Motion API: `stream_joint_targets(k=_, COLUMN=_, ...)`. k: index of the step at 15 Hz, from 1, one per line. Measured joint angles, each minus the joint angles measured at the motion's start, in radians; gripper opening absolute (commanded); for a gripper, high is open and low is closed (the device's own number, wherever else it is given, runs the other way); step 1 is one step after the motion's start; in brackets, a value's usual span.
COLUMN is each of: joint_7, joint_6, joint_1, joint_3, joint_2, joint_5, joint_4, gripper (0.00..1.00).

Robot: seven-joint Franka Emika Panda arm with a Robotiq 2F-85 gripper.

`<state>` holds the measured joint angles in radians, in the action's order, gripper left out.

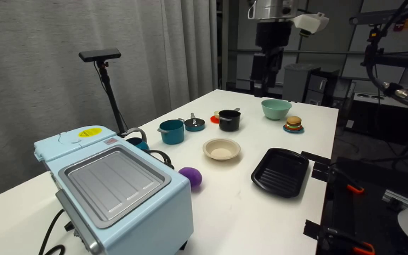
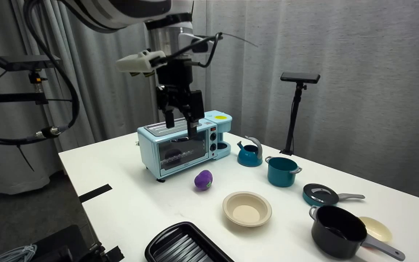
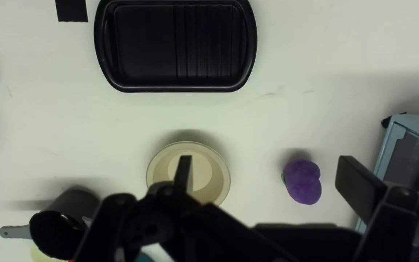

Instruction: Put the purple plushy on the cream plate

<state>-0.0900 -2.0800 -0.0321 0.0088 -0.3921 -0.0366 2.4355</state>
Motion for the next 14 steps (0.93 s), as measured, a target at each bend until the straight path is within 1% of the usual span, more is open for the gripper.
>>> stream_joint_targets(k=4, joint_7=-0.013, joint_6=-0.089, joint_1=-0.013, joint_3=0.041, joint_2=0.191, joint_5=0.0, joint_4=-0.094, gripper=1.0)
stream_joint_targets(k=9, joint_7=-0.058, joint_6=-0.21, joint_1=-0.054, joint_3=0.104, joint_2=0.415, joint_5=-0.002, joint_4=-0.207, gripper=1.0)
stream_joint_targets(k=14, joint_7=-0.103, joint_6=-0.322, joint_1=-0.082, joint_3=0.109, joint_2=0.611, joint_5=-0.033, joint_4=-0.323, gripper=1.0)
